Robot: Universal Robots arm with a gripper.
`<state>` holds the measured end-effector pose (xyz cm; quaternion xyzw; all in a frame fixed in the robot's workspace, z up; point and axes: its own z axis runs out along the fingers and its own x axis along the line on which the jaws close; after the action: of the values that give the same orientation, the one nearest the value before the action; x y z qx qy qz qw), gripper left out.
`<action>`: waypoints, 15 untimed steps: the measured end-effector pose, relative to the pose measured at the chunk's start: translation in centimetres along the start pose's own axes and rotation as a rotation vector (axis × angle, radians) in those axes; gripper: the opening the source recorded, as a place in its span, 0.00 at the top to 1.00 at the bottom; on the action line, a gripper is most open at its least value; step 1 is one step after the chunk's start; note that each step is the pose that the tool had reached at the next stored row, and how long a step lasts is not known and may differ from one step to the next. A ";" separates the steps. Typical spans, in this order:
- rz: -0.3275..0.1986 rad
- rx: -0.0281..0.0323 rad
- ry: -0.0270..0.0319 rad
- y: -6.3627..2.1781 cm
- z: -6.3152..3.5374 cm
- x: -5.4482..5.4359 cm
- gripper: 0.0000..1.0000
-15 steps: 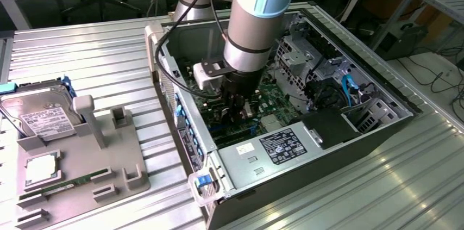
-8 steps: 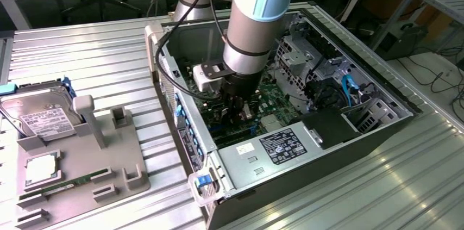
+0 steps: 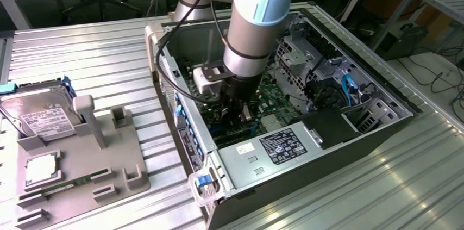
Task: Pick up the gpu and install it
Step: 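Insert the gpu into the slot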
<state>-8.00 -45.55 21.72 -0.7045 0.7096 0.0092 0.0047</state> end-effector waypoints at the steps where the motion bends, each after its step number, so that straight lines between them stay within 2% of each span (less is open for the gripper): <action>1: 0.000 0.0014 -0.0011 -0.01 -0.32 0.0 0.65; 12: 0.000 0.0092 -0.0006 0.03 -5.93 -0.1 0.65; 13: 0.000 0.0099 -0.0005 0.04 -6.38 -0.1 0.65; 14: 0.000 0.0131 -0.0003 0.08 -6.81 -0.1 0.65; 15: -0.001 0.0145 -0.0008 0.09 -6.79 -0.2 0.65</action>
<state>-8.04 -45.54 28.51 -0.7046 0.7095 0.0043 0.0101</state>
